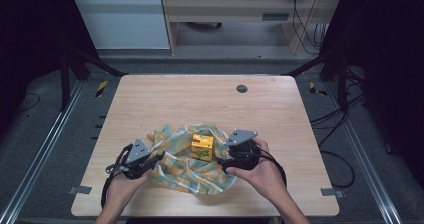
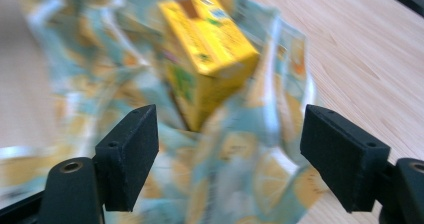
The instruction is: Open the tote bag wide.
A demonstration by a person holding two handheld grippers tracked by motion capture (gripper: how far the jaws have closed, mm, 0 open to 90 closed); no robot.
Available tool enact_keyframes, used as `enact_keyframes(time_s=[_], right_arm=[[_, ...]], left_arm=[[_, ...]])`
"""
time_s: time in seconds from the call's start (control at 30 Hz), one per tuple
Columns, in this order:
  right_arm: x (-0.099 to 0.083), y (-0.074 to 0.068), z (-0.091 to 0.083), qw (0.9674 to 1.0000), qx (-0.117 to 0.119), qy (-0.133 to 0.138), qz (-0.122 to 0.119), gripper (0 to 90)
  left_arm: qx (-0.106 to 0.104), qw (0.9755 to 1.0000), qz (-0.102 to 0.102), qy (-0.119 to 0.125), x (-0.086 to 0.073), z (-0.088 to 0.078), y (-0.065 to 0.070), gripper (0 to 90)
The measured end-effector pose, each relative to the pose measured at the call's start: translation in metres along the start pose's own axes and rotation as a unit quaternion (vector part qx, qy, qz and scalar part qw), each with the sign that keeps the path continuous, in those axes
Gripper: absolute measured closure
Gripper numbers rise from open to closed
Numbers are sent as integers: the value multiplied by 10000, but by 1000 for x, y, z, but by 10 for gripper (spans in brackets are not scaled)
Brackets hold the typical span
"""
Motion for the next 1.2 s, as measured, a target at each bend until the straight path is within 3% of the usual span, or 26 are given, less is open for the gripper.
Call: enact_keyframes(time_s=[0.03, 0.13, 0.17, 0.3, 0.43, 0.47, 0.67, 0.87, 0.97, 1.2], right_arm=[[-6, 5, 9, 9998, -16, -145, 118, 227], [-10, 7, 17, 9997, 4, -214, 144, 275], [-13, 8, 22, 9994, 55, -320, 96, 417], [-17, 14, 24, 9991, 5, -424, 95, 693], [-18, 24, 22, 9989, -118, -413, 204, 806], [-19, 32, 21, 9987, -211, -345, 301, 846], [-23, 58, 26, 9976, -393, -238, 525, 883], [-20, 69, 29, 9967, -422, -64, 684, 887], [-20, 74, 32, 9961, -446, -73, 753, 888], [-33, 86, 46, 9939, -507, -291, 937, 892]], left_arm=[[3, 10000, 5, 10, 0, 0, 0, 866], [13, 10000, -23, 69, 2, -2, -1, 866], [3, 10000, -24, 79, 2, -2, -1, 866], [-8, 9999, 0, 124, 4, -3, 0, 867], [-15, 9999, 0, 160, 5, -2, 1, 867], [-19, 9999, 30, 137, 5, 0, 2, 867], [-35, 9999, 55, 100, 5, 9, 4, 868], [-41, 9998, 71, 154, 7, 11, 5, 870], [-38, 9999, 122, 74, 6, 12, 5, 871], [10, 9998, 8, -183, -7, 21, -3, 874]])
Point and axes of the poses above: each handheld gripper's, and its own axes: z roughly forward along the jaws, x roughly out of its top, y roughly to its right, the point moved 3 cm from there along z, roughly forward along the jaws, and after that the axes turned 14 degrees about y, right-handed, at the moved point
